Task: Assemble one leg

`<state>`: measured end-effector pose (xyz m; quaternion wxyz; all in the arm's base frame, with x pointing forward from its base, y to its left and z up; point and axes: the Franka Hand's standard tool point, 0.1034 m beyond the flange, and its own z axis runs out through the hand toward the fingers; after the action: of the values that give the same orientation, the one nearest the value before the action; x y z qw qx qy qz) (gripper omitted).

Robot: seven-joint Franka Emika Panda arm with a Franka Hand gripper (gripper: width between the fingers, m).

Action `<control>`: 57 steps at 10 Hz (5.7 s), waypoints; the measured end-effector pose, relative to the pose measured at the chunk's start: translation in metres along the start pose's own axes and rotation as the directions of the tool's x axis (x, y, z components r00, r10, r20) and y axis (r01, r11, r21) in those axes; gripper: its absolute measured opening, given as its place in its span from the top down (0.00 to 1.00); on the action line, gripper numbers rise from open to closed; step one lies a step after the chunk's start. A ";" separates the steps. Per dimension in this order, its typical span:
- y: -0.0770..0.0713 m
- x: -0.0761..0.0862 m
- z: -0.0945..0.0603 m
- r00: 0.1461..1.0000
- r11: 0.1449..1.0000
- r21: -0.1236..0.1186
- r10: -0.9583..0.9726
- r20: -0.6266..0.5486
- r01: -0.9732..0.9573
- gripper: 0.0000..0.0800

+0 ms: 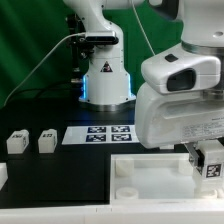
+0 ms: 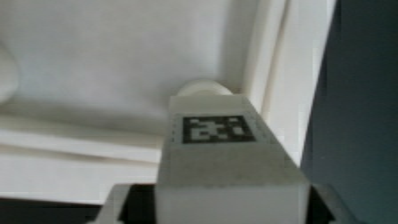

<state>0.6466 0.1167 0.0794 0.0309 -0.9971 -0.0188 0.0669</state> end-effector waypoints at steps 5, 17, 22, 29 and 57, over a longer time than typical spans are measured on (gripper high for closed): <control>0.005 0.002 0.000 0.847 0.846 0.043 0.532 -0.008 -0.531 0.63; -0.014 -0.010 0.003 -0.114 -0.122 0.117 0.991 0.074 -0.986 0.63; -0.014 -0.015 0.007 0.046 0.041 0.092 0.997 0.057 -0.995 0.20; -0.028 -0.020 0.006 0.780 0.780 0.013 0.625 0.014 -0.625 0.19; -0.009 -0.010 0.012 0.372 0.363 0.129 0.927 0.054 -0.923 0.20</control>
Offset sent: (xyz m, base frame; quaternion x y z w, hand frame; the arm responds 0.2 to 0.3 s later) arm -0.0007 0.0194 -0.0043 0.0642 -0.0074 0.2555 0.9646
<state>0.6349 0.1261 0.0691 0.0566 -0.8324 0.5480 0.0600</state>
